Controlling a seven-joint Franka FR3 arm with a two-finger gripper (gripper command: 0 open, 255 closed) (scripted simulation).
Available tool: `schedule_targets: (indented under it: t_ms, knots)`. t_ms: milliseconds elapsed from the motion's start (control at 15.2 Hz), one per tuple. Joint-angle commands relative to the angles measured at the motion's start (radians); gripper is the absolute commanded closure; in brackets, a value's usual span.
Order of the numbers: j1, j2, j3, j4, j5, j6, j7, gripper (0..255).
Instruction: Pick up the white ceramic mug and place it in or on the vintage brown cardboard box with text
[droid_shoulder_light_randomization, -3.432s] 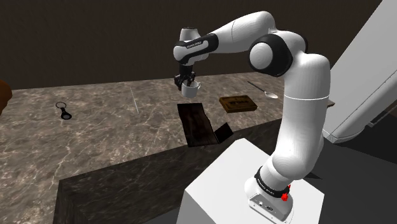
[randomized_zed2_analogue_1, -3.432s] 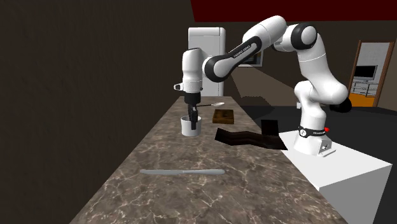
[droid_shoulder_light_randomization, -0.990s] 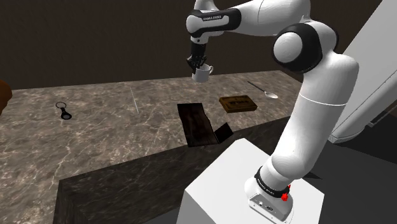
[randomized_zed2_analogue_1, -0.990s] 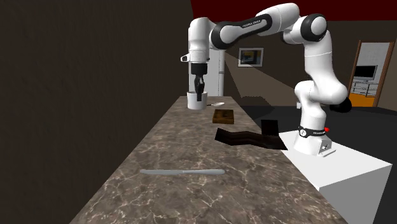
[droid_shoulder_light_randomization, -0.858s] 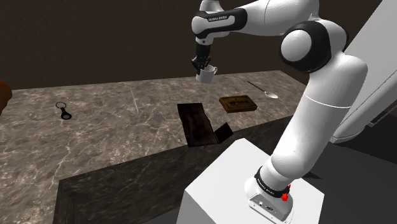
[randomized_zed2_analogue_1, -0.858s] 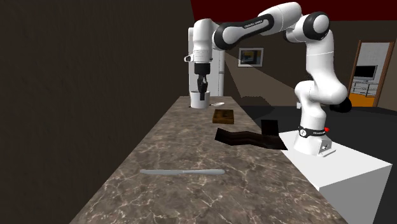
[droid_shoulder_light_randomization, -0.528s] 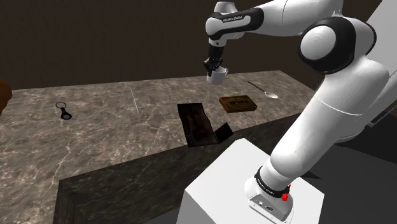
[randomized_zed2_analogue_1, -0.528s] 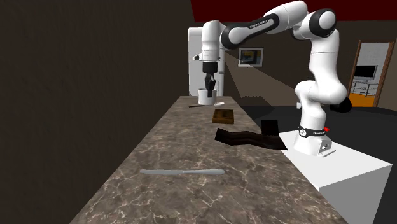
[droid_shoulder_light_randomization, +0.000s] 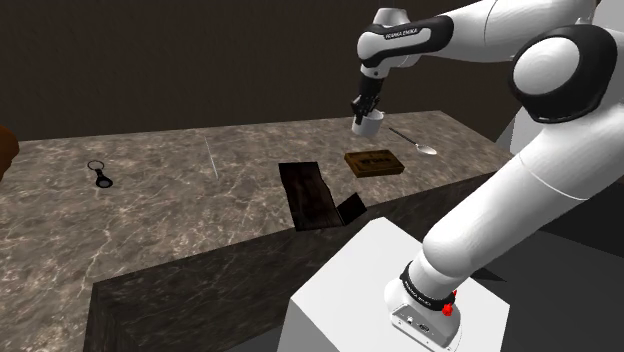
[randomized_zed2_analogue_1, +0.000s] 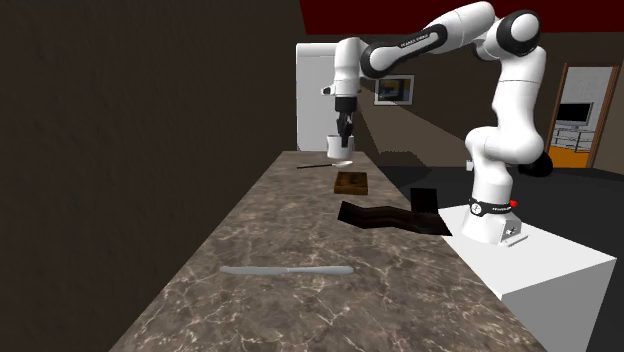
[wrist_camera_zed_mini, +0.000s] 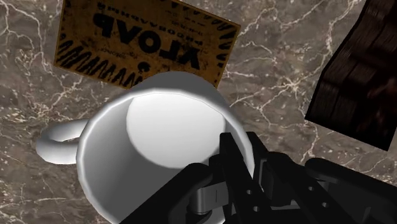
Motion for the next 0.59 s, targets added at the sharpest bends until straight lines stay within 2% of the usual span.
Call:
schedule_targets:
  t_ms: [0,330,528]
  knots:
    - [-0.020,-0.053,-0.020,-0.050,-0.017,0.000,-0.033,255]
    - [-0.071,-0.139,-0.078,-0.118,-0.055,-0.007,-0.122,255]
    - [-0.072,-0.130,-0.082,-0.150,-0.055,0.034,-0.122,255]
